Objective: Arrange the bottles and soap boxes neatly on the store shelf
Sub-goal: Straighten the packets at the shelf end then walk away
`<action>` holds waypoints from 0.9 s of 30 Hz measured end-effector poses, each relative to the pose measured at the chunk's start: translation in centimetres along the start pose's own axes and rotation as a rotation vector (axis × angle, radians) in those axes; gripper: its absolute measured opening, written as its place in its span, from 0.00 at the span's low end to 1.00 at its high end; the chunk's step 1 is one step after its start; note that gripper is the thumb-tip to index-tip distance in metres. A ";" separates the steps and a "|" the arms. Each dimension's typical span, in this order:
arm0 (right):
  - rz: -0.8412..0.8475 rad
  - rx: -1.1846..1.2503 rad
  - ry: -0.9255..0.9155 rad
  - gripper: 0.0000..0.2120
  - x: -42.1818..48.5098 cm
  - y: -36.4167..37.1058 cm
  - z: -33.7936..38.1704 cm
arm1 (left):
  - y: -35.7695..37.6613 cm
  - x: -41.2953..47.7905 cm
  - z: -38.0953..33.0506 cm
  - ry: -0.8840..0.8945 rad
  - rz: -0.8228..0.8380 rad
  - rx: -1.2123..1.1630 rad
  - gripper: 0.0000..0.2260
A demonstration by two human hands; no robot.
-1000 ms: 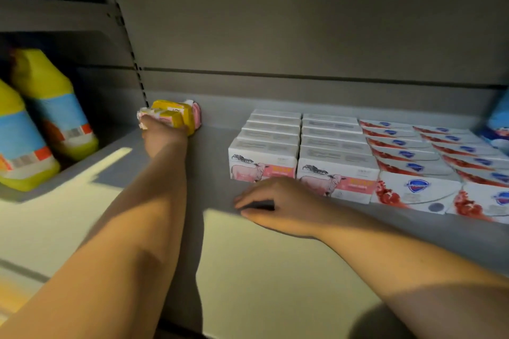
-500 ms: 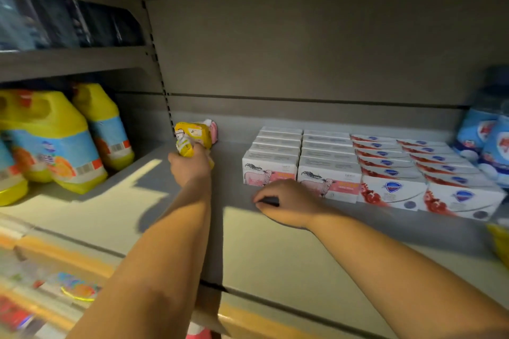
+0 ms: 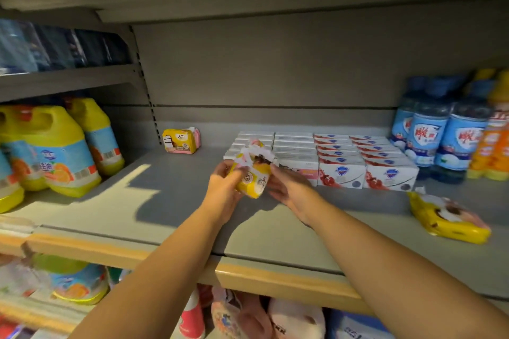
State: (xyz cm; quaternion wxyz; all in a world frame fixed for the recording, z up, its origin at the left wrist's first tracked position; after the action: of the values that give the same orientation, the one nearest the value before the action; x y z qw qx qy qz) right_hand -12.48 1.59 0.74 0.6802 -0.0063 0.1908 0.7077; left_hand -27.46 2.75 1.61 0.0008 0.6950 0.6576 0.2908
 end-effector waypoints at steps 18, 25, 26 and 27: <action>-0.847 -0.585 -0.091 0.15 -6.6 -11.2 0.7 | 6.5 -4.8 3.3 0.244 0.521 0.987 0.23; -0.940 -1.056 0.238 0.22 -8.6 -12.8 3.6 | 6.7 -5.6 3.3 0.376 0.566 1.354 0.28; -0.935 -1.089 0.309 0.23 -8.8 -12.8 4.1 | 6.8 -5.6 3.2 0.374 0.561 1.385 0.27; -0.934 -1.140 0.364 0.23 -8.9 -12.8 4.6 | 6.8 -5.7 3.2 0.365 0.557 1.404 0.26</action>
State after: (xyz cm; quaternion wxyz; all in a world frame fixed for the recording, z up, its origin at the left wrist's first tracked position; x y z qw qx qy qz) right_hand 1.65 -5.60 4.07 0.7584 -0.5537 -0.1176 0.3232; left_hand -19.77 -2.13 -0.70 -0.6210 0.6135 0.4784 -0.0947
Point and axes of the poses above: each hand's wrist, its own x-axis towards the middle knuckle, its own y-axis out of the palm, z = x × y, the point moved 1 cm from there along x, towards the middle knuckle, and after that the axes turned 14 degrees about y, right-handed, at the moved point
